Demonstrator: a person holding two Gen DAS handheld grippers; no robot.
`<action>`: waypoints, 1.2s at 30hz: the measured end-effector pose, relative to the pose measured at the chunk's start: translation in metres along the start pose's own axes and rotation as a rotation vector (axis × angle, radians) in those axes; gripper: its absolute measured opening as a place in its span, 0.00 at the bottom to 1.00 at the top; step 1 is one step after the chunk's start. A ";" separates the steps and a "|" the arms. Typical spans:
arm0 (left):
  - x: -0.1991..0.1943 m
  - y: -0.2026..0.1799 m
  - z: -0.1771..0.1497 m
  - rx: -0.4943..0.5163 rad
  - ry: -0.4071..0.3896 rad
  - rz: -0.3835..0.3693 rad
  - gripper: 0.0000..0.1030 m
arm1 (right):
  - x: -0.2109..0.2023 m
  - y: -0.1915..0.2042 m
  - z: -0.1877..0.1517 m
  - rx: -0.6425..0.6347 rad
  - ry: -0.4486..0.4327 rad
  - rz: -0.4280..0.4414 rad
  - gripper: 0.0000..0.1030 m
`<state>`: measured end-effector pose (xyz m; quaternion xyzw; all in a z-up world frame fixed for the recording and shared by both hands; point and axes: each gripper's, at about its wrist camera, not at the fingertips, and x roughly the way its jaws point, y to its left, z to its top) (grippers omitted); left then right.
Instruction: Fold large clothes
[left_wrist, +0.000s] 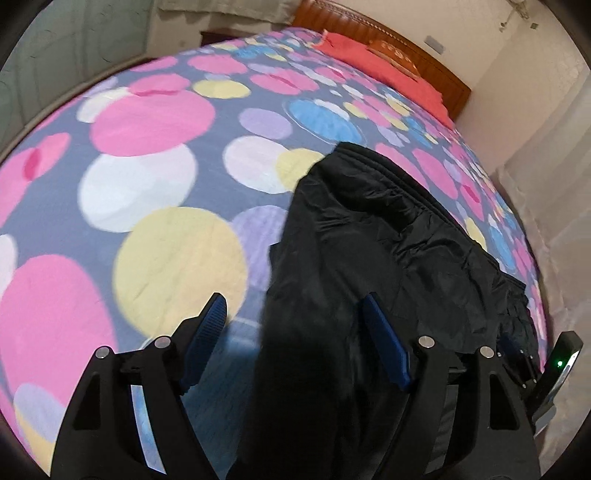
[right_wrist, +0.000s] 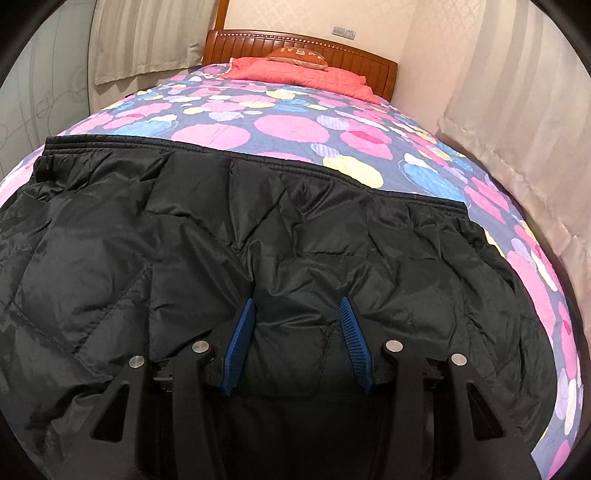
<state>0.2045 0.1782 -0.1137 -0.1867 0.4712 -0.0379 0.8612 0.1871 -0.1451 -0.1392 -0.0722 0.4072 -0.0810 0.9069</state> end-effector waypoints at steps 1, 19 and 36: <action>0.004 -0.001 0.001 0.006 0.015 -0.017 0.74 | 0.000 -0.001 0.000 0.003 -0.001 0.002 0.47; 0.055 -0.009 -0.008 0.029 0.169 -0.250 0.37 | 0.006 -0.004 -0.002 0.041 -0.016 0.037 0.48; -0.035 -0.109 -0.002 0.202 -0.029 -0.259 0.16 | 0.009 -0.016 -0.001 0.107 -0.020 0.102 0.51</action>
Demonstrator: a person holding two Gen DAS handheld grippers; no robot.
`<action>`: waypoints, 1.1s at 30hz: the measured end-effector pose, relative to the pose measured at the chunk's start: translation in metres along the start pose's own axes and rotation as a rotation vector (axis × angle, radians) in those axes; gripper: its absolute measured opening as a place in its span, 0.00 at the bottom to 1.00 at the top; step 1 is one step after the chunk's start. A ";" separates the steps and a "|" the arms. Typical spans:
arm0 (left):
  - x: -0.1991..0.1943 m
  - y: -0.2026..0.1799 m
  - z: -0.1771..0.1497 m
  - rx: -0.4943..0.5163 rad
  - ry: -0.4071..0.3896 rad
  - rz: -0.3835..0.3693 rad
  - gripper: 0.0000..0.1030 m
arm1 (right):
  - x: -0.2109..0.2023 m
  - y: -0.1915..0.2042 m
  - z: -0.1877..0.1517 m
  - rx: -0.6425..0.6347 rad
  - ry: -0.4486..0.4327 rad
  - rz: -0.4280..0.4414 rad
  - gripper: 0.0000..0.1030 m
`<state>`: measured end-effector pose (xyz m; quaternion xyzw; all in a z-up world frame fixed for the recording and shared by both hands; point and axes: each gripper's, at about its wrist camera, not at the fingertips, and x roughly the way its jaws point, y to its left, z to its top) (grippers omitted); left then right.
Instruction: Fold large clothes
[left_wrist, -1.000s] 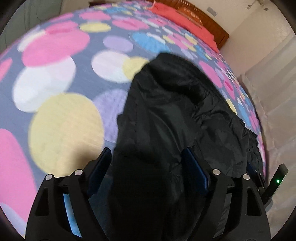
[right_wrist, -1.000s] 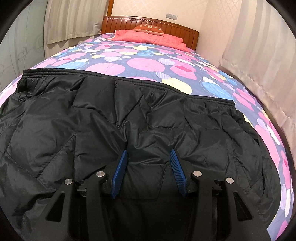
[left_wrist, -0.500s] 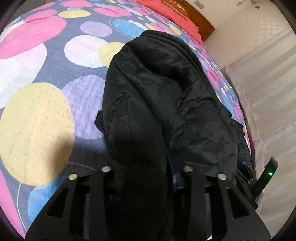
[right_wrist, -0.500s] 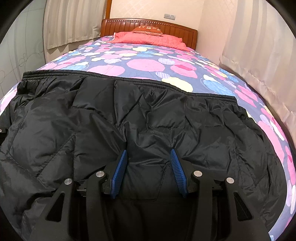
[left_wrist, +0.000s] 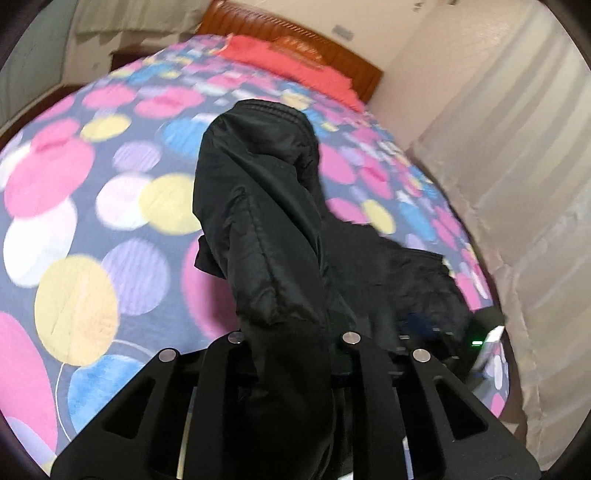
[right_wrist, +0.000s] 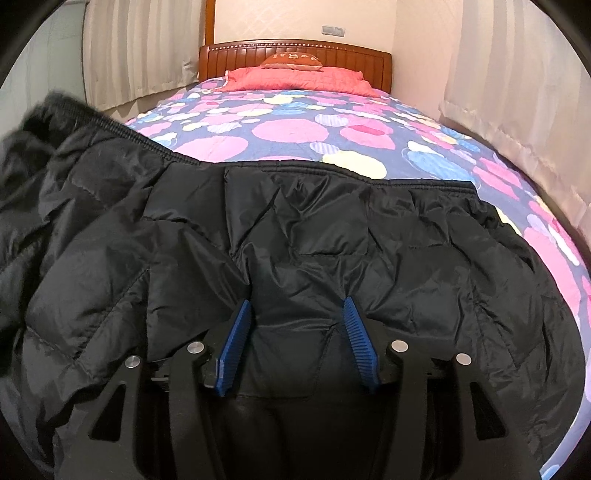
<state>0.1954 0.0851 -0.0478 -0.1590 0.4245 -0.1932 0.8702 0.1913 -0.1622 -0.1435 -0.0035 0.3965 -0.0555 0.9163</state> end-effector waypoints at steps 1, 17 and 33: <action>-0.003 -0.013 0.002 0.016 -0.004 -0.009 0.15 | 0.000 -0.001 0.000 0.003 0.000 0.004 0.52; 0.056 -0.184 -0.019 0.261 0.071 -0.016 0.15 | -0.053 -0.123 -0.006 0.203 -0.073 0.028 0.65; 0.179 -0.257 -0.070 0.245 0.176 -0.086 0.15 | -0.053 -0.221 -0.037 0.357 -0.035 -0.035 0.66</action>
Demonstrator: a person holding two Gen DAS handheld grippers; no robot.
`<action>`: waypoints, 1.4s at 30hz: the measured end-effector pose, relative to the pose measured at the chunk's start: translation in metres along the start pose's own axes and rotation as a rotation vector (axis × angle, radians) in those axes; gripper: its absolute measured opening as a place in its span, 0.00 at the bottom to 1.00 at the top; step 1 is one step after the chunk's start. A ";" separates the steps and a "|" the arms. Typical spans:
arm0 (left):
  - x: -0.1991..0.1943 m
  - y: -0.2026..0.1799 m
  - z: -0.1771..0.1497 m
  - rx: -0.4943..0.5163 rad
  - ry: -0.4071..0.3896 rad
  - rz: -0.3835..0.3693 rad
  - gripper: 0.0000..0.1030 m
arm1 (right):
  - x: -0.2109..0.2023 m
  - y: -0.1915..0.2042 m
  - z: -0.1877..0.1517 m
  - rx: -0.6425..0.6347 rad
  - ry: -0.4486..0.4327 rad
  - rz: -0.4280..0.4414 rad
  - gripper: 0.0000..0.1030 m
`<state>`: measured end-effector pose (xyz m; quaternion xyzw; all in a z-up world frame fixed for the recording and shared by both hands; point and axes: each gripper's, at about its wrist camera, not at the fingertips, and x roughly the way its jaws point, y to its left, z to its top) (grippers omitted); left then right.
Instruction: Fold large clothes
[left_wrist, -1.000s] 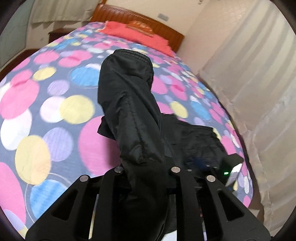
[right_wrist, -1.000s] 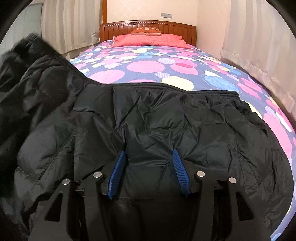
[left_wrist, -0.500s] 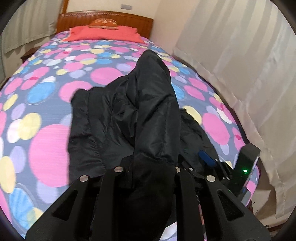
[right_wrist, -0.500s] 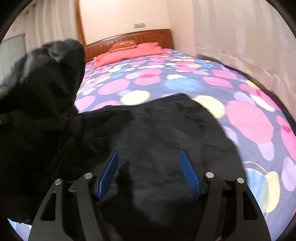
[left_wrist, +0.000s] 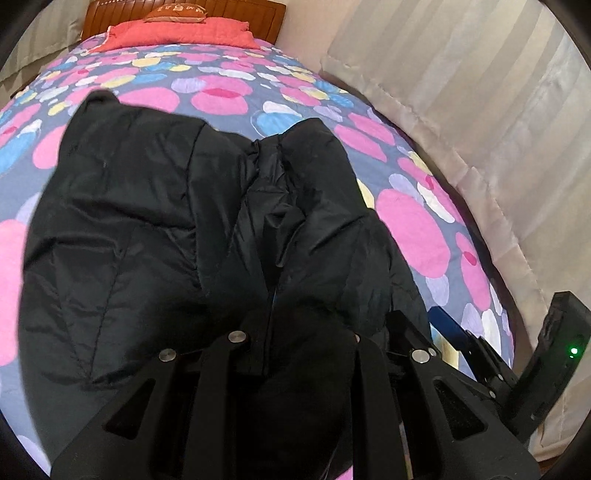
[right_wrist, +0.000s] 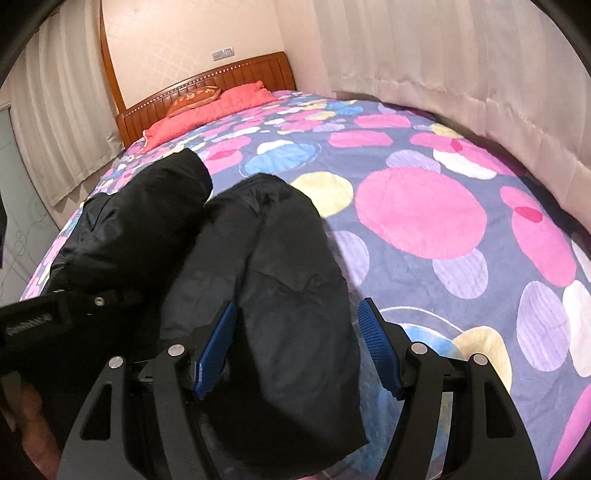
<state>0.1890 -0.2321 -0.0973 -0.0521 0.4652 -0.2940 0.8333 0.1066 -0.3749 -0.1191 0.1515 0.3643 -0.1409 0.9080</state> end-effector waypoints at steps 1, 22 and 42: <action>0.002 -0.002 -0.002 0.005 -0.003 0.006 0.15 | 0.000 -0.001 -0.002 0.003 0.004 0.002 0.66; -0.122 -0.010 -0.006 0.035 -0.216 -0.014 0.65 | -0.040 0.015 0.010 -0.041 -0.046 0.005 0.66; -0.109 0.162 -0.040 -0.280 -0.201 0.075 0.79 | 0.012 0.103 0.021 -0.069 0.153 0.151 0.77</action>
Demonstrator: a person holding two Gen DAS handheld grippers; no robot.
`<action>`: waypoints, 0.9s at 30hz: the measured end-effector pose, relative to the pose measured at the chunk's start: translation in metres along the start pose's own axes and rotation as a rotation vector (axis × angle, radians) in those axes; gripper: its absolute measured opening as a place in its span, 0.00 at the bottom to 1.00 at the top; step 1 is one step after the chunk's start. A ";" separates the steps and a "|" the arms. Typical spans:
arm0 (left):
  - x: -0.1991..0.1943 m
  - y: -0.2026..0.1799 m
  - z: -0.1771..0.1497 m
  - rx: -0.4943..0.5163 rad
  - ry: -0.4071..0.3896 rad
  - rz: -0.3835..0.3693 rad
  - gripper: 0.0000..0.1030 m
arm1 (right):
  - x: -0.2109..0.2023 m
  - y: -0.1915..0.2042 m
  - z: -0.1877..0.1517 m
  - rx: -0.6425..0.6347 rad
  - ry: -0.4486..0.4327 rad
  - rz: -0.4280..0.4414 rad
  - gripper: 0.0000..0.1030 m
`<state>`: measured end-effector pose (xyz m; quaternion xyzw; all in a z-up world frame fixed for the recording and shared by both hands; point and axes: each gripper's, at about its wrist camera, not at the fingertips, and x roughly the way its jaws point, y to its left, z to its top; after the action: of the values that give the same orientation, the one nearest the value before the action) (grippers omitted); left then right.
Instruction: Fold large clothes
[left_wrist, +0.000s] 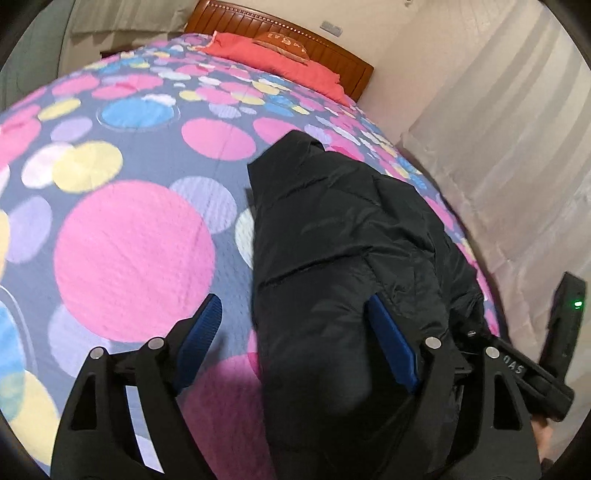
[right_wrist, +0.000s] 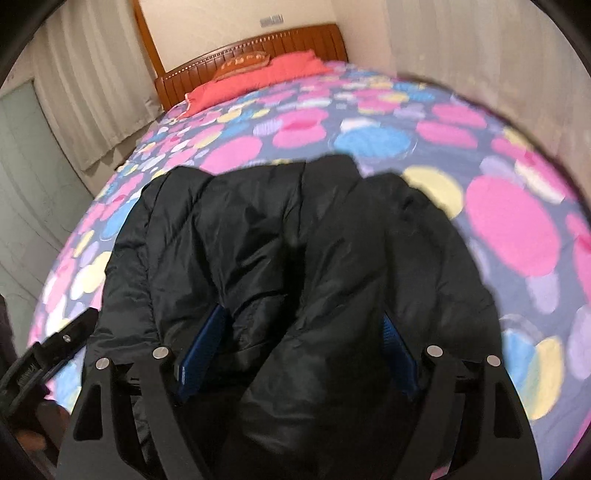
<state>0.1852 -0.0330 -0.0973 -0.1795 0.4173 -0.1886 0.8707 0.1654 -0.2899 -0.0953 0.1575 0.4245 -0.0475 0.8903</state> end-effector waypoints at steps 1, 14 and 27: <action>0.002 0.001 -0.001 -0.007 0.001 -0.015 0.79 | 0.004 -0.002 -0.002 0.011 0.010 0.016 0.74; -0.009 -0.037 0.014 0.073 -0.058 -0.074 0.79 | -0.036 -0.028 0.020 -0.052 -0.126 -0.012 0.08; 0.085 -0.084 -0.010 0.118 0.145 -0.023 0.80 | 0.017 -0.102 0.011 -0.008 -0.049 -0.071 0.12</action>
<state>0.2110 -0.1481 -0.1193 -0.1185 0.4653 -0.2351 0.8451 0.1617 -0.3889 -0.1262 0.1374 0.4082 -0.0813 0.8988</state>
